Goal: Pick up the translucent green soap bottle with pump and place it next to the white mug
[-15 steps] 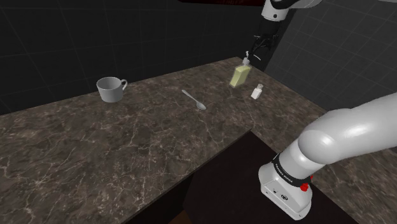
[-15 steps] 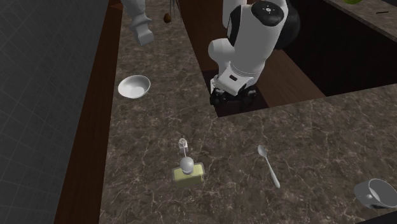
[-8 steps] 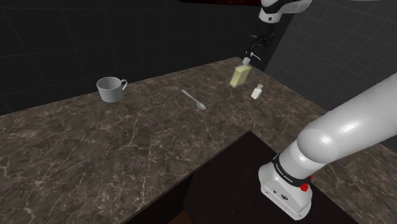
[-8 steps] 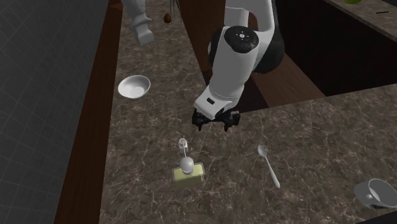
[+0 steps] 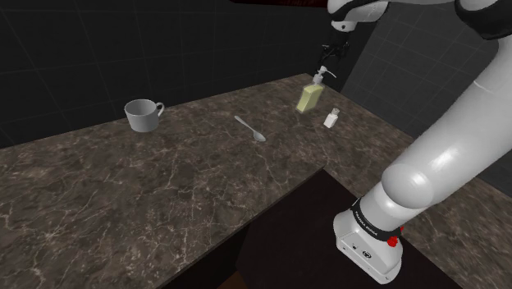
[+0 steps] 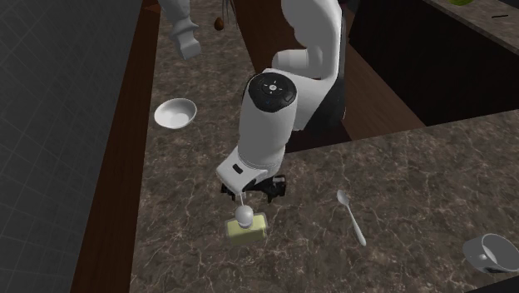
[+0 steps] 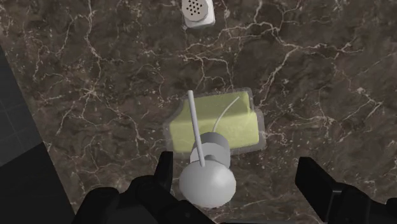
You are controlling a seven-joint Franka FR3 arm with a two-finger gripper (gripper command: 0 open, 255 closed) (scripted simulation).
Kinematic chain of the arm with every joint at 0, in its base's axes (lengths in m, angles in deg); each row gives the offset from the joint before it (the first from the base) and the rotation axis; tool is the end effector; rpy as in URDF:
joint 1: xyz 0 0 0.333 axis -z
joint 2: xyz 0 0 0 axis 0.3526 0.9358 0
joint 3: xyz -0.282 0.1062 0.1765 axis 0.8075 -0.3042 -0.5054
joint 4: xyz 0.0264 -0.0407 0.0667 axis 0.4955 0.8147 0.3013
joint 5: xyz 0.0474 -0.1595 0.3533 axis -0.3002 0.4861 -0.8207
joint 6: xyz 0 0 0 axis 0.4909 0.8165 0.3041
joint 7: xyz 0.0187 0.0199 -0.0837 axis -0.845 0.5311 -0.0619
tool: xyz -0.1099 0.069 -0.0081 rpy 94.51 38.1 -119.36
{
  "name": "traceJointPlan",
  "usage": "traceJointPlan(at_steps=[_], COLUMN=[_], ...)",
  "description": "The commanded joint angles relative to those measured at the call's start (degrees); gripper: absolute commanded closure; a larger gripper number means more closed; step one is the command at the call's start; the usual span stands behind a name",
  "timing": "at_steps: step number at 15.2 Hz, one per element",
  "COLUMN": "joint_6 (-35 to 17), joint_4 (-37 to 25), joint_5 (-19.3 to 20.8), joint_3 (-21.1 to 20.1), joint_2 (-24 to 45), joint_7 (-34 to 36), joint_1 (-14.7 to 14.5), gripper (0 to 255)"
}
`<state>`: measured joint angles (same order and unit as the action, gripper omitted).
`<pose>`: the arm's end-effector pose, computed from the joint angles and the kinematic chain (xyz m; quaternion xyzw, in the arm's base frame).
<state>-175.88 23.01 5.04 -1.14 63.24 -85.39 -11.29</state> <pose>0.5107 -0.2818 0.4688 0.9937 -0.0917 0.0234 0.0601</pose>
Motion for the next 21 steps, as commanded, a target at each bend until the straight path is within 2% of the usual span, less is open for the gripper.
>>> traceJointPlan(at_steps=[1, 9, 17, 18, 21], joint_6=[-0.73, -5.91, -5.90, -5.90, -5.90], joint_4=[-4.04, -1.66, -1.66, -1.66, -1.67], joint_5=[-1.70, -2.75, -2.75, -2.75, -2.75], joint_3=[0.52, 0.49, 0.49, 0.49, 0.49], joint_2=[4.20, 7.08, 7.07, 7.07, 7.08], joint_7=[-1.58, -2.31, -2.31, -2.31, -2.31], joint_1=[0.86, 1.49, 1.49, 1.49, 1.50], gripper=[0, 0, 0, 255, 255])
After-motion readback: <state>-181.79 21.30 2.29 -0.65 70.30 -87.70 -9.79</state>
